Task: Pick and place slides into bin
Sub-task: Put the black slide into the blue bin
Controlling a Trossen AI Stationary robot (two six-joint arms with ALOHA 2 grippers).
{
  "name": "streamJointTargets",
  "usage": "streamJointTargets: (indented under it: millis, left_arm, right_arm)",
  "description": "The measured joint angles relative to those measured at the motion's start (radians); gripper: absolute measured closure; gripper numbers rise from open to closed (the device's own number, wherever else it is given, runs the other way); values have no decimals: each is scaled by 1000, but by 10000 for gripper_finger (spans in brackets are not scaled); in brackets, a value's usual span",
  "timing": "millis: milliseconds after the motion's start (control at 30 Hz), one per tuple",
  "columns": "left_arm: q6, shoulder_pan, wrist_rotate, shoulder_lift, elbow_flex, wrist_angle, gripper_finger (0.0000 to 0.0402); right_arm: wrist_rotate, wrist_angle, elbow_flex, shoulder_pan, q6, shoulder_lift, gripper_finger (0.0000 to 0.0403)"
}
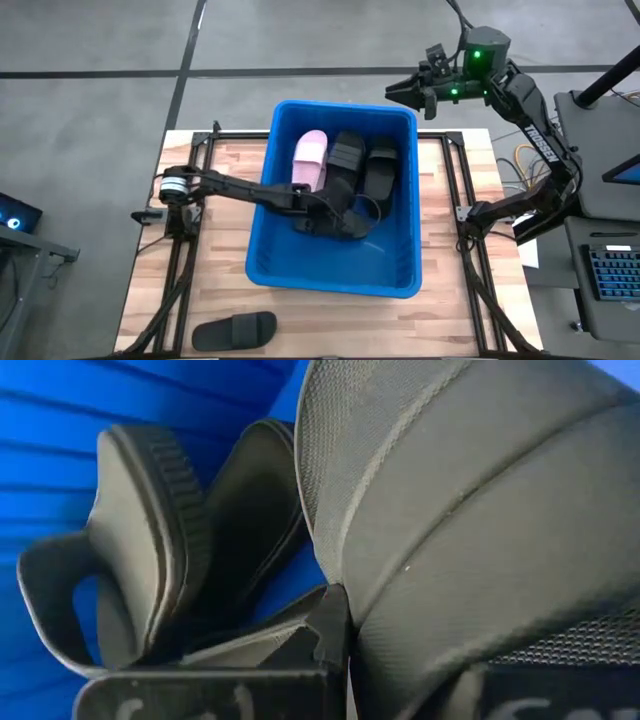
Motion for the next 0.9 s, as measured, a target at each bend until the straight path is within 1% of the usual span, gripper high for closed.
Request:
streamJointTargets:
  millis: [100, 200, 300, 367, 433, 500, 667, 900]
  left_arm:
    - [-31, -4, -10, -13, -51, 68, 401]
    - [-32, -9, -48, -25, -81, 104, 401]
    - [-33, -15, -65, -44, -101, 98, 401]
    - [-33, -26, -69, -59, -112, 64, 401]
    - [-33, -35, -58, -68, -126, 39, 401]
    - [-32, -38, -38, -72, -138, 46, 401]
    - [-42, -37, -97, -74, -166, 64, 401]
    - [-79, -40, -87, -74, -222, 85, 401]
  right_arm:
    - [0, 1, 0, 0, -4, -1, 257]
    - [0, 1, 0, 0, -10, -1, 257]
    - [0, 1, 0, 0, -11, -1, 257]
    - [0, 1, 0, 0, -11, -1, 257]
    - [0, 1, 0, 0, -11, -1, 257]
    - [0, 1, 0, 0, -11, -1, 257]
    - [0, 1, 0, 0, -23, -1, 257]
    - [0, 1, 0, 0, -23, -1, 257]
